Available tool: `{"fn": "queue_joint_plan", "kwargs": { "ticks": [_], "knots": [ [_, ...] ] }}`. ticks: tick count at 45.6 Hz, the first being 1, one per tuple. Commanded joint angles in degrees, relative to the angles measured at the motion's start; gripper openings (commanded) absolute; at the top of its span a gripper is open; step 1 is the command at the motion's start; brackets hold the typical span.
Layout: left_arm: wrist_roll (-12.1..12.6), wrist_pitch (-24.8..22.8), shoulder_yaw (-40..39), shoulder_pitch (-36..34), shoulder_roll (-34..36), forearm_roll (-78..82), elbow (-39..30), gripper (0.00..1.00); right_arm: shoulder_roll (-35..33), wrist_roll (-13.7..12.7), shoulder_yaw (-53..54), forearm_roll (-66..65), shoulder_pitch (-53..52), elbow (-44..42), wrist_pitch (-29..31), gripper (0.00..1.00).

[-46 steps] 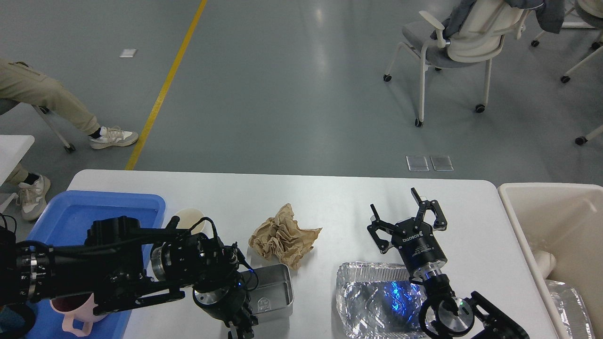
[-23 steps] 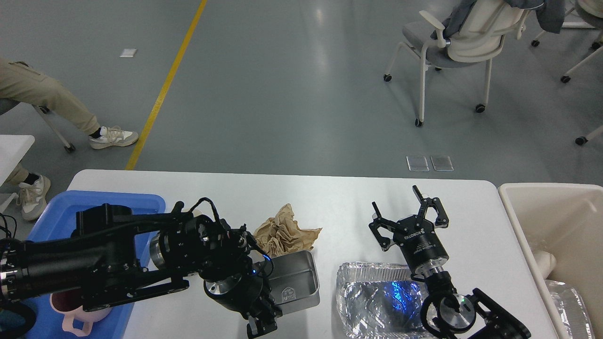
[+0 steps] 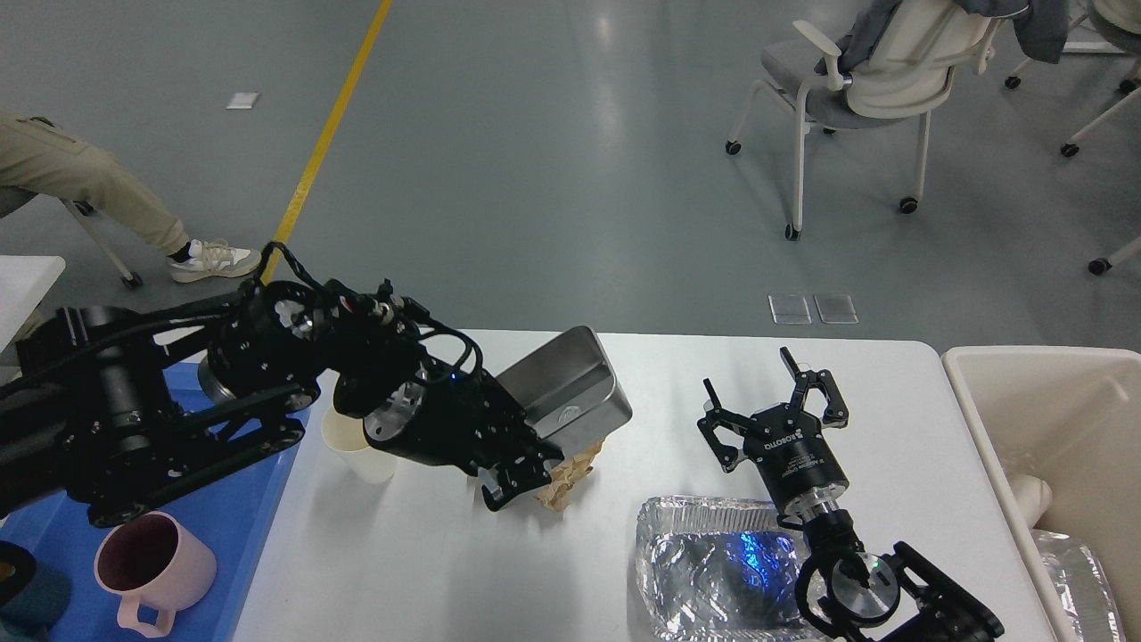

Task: Tidy desktop
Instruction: 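Lift the steel tray up and swing it over the blue tray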

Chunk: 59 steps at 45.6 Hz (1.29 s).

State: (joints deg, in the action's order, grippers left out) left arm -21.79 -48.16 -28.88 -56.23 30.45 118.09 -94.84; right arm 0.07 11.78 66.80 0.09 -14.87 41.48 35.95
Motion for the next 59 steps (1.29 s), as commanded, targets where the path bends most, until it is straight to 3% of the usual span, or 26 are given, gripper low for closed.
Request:
{"fn": "queue_joint_plan", "kwargs": {
  "ticks": [1, 17, 31, 47, 59],
  "knots": [
    [0.00, -2.19, -8.29, 0.16, 1.45, -2.43, 0.01, 0.04, -0.16, 0.00, -0.01, 0.00, -0.07, 0.00, -0.01, 1.00],
    [-0.09, -3.34, -18.75, 4.28, 15.59, -10.60, -0.08, 0.05, -0.95, 0.00, -0.01, 0.00, -0.07, -0.09, -0.01, 1.00],
    [-3.17, -2.29, -19.55, 9.47, 34.31, -13.07, 0.89, 0.05, -1.12, 0.00, -0.27, 0.00, 0.02, -0.09, 0.08, 1.00],
    [-4.14, 7.46, -18.85, 13.16, 42.84, -13.24, 5.10, 0.05, -1.30, 0.00, -0.18, 0.00, 0.02, 0.00, 0.08, 1.00],
    [-6.68, 17.31, -18.93, 21.77, 44.87, -18.07, 12.84, 0.05, -1.21, -0.09, -0.36, 0.00, 0.10, 0.18, 0.08, 1.00]
  ]
}}
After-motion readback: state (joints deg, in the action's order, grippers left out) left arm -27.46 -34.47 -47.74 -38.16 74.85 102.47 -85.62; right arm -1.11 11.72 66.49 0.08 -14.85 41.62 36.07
